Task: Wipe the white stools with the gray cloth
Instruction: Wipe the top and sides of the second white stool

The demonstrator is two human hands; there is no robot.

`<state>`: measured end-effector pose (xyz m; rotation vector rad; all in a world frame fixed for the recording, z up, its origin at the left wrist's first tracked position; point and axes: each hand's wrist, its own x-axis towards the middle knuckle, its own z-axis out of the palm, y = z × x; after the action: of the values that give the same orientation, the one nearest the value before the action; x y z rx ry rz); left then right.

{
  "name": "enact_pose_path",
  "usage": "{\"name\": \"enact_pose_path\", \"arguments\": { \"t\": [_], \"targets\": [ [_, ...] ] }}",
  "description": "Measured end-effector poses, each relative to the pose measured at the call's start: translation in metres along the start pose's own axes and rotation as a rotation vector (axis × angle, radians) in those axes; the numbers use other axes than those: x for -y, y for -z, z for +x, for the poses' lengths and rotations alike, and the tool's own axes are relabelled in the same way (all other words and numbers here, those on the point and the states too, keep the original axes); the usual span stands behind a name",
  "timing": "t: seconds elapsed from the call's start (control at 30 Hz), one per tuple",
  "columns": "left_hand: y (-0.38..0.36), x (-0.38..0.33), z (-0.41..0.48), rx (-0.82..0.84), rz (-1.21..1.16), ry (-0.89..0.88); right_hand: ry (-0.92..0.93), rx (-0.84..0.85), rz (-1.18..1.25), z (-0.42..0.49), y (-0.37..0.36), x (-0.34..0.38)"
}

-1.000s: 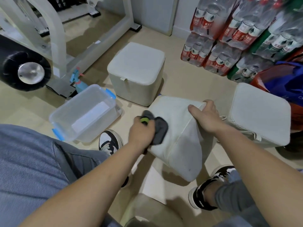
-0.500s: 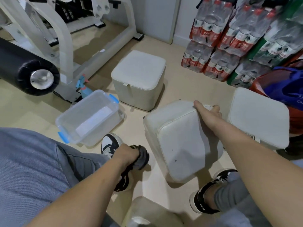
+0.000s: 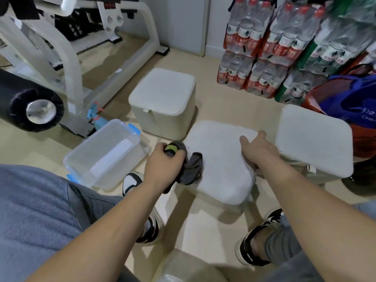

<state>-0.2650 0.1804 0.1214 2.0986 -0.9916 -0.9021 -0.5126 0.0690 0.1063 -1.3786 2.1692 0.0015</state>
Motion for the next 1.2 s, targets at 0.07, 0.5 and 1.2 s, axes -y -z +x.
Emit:
{"name": "enact_pose_path", "arguments": {
  "t": [0.07,0.5,1.2],
  "targets": [
    [-0.003,0.018,-0.002,0.024,0.091,0.101,-0.072,0.034,0.144,0.0,0.001,-0.003],
    [-0.065,0.063,-0.023,0.446,-0.054,0.357,-0.484,0.132,0.717,-0.024,-0.053,-0.075],
    [-0.105,0.053,0.028,0.584,-0.984,0.818,-0.668,0.134,1.568,0.0,-0.088,-0.061]
  ]
}}
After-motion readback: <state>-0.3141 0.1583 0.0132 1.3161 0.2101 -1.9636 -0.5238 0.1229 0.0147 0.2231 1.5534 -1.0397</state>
